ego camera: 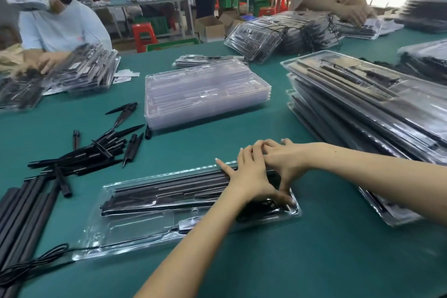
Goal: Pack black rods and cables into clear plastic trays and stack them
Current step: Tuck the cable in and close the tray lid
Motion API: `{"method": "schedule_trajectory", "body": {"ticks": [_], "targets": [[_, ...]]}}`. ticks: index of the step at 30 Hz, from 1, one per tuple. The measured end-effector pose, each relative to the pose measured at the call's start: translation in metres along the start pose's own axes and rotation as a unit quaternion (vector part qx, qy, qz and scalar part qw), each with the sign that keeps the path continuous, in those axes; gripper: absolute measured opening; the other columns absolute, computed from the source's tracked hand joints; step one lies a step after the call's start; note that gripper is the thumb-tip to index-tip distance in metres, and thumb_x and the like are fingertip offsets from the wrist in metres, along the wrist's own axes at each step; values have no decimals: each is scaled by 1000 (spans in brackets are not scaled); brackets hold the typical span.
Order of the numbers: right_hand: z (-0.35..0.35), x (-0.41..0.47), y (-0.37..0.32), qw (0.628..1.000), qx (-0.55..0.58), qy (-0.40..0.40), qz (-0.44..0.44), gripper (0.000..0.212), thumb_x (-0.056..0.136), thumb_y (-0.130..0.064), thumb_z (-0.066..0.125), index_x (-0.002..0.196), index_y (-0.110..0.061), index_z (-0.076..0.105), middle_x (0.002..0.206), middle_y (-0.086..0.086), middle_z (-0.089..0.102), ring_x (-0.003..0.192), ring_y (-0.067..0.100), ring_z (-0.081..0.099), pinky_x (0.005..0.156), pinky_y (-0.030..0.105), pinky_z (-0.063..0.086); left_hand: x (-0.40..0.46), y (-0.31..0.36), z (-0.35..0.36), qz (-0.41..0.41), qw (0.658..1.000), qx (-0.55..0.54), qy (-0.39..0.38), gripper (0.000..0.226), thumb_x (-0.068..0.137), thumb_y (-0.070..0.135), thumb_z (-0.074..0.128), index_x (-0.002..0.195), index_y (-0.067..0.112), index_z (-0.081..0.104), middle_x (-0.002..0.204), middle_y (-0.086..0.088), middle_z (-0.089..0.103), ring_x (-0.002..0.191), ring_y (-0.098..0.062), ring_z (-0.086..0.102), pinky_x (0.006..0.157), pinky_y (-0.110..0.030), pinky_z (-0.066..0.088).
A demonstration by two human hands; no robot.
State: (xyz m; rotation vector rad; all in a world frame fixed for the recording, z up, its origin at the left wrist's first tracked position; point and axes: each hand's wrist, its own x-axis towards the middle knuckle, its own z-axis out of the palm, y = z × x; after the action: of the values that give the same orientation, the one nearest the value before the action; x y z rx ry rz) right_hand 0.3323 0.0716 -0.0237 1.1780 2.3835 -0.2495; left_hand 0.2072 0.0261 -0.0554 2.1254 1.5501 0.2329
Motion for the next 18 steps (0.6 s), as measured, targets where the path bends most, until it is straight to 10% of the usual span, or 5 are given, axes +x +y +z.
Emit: {"method": "schedule_trajectory", "body": {"ticks": [18], "targets": [[4, -21, -3, 996, 48, 44, 65, 113, 60, -51, 83, 149, -37, 16, 158, -9, 10, 142, 22, 8, 102, 73, 21, -3, -9, -5, -25, 999, -12, -18, 127, 58, 69, 76, 150, 28, 0, 154, 5, 10, 145, -15, 6, 110, -63, -11]]}}
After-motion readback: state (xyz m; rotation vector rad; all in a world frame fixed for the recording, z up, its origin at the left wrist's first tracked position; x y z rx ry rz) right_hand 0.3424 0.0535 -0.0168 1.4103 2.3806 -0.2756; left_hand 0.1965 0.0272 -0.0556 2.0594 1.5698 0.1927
